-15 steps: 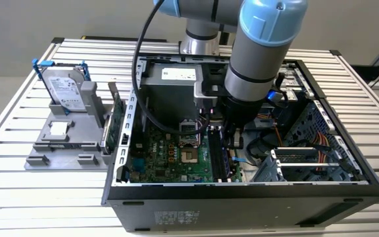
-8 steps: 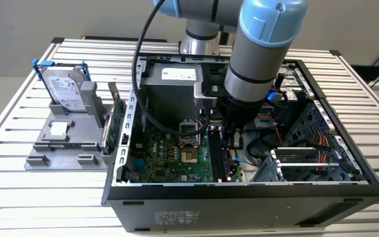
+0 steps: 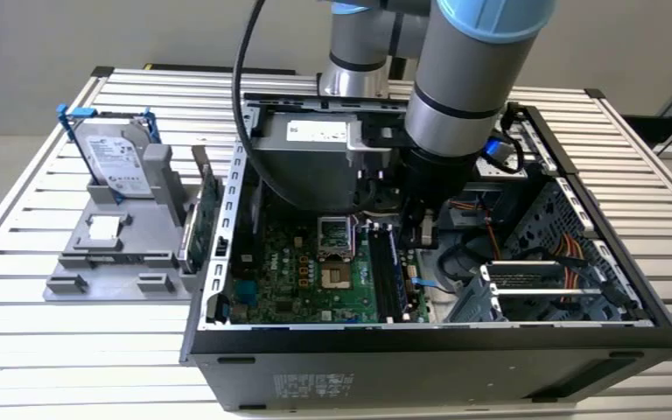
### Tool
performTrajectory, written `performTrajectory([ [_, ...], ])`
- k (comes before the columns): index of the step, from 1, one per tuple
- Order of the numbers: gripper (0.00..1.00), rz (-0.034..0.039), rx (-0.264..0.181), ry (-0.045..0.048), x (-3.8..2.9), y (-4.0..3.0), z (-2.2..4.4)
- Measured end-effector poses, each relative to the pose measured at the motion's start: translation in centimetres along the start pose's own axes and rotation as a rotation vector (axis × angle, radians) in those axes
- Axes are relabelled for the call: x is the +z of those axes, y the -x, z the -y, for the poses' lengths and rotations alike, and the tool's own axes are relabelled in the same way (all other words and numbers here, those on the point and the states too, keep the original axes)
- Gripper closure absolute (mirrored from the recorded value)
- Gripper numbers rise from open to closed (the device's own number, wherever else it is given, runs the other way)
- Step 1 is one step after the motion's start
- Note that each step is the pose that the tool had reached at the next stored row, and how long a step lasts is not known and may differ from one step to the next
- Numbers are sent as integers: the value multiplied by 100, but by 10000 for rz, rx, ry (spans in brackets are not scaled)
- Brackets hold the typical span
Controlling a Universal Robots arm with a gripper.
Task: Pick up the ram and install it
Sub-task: 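Press down the ram until it locks into place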
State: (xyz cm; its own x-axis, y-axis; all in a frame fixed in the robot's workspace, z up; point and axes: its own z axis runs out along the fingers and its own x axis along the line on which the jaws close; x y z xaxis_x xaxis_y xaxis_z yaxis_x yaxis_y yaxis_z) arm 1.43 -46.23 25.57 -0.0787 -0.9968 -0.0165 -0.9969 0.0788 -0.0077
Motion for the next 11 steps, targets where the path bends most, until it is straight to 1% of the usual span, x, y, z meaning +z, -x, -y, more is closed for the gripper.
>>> performTrajectory([
  [7,100,-1,0,0,-178,3,1],
  [9,100,1,0,0,-240,4,2],
  [11,100,1,0,1,-318,5,2],
])
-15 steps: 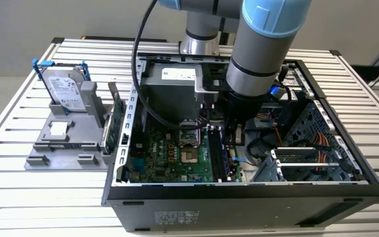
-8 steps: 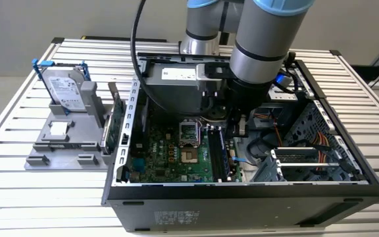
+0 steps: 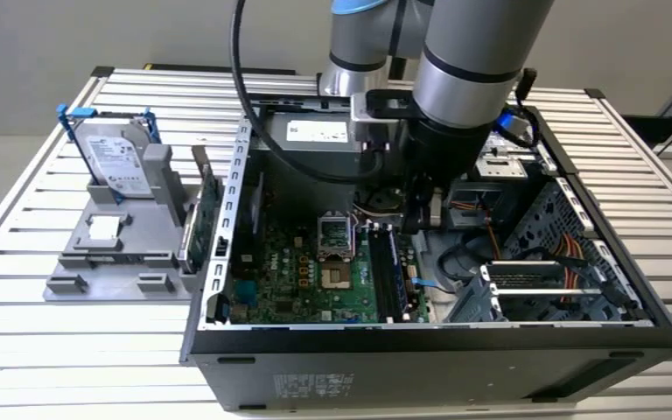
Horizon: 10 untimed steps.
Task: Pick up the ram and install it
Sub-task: 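Press down the ram until it locks into place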
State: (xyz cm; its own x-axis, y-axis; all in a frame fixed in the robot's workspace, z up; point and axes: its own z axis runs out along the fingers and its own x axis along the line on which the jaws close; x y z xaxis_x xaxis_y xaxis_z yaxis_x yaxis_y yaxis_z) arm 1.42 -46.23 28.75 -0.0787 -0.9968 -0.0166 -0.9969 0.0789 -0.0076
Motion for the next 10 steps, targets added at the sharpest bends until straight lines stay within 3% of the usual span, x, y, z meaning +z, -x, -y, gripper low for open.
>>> performTrajectory([
  [4,100,-1,0,2,-109,2,1],
  [10,100,0,-1,2,-213,4,2],
])
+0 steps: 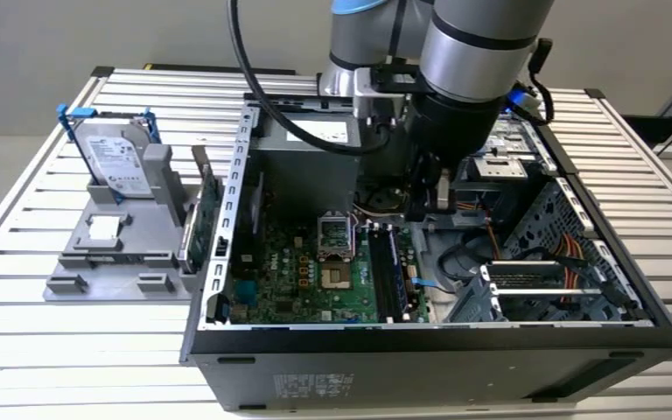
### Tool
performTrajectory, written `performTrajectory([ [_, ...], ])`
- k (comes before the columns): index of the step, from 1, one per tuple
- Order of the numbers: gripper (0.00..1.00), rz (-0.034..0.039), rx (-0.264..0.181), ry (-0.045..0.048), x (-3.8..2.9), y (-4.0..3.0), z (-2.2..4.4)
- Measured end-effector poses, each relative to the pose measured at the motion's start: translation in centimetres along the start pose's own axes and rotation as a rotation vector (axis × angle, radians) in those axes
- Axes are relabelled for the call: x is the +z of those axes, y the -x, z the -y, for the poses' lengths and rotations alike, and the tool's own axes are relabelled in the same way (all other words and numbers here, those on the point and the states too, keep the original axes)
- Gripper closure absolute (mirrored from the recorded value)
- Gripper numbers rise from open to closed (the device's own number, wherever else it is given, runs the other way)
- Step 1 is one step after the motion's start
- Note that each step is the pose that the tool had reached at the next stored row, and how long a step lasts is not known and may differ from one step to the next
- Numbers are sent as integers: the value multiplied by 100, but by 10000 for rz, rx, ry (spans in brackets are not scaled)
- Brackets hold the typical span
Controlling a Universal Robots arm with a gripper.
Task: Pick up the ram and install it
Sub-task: 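Press down the ram until it locks into place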
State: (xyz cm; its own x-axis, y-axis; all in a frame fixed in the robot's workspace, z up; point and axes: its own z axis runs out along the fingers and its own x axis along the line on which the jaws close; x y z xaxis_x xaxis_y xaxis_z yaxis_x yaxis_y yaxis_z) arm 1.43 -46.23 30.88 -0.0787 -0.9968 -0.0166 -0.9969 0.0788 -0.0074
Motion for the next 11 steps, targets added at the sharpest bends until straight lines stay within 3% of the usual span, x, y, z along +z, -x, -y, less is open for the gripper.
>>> performTrajectory([
  [11,100,1,0,1,-52,1,0],
])
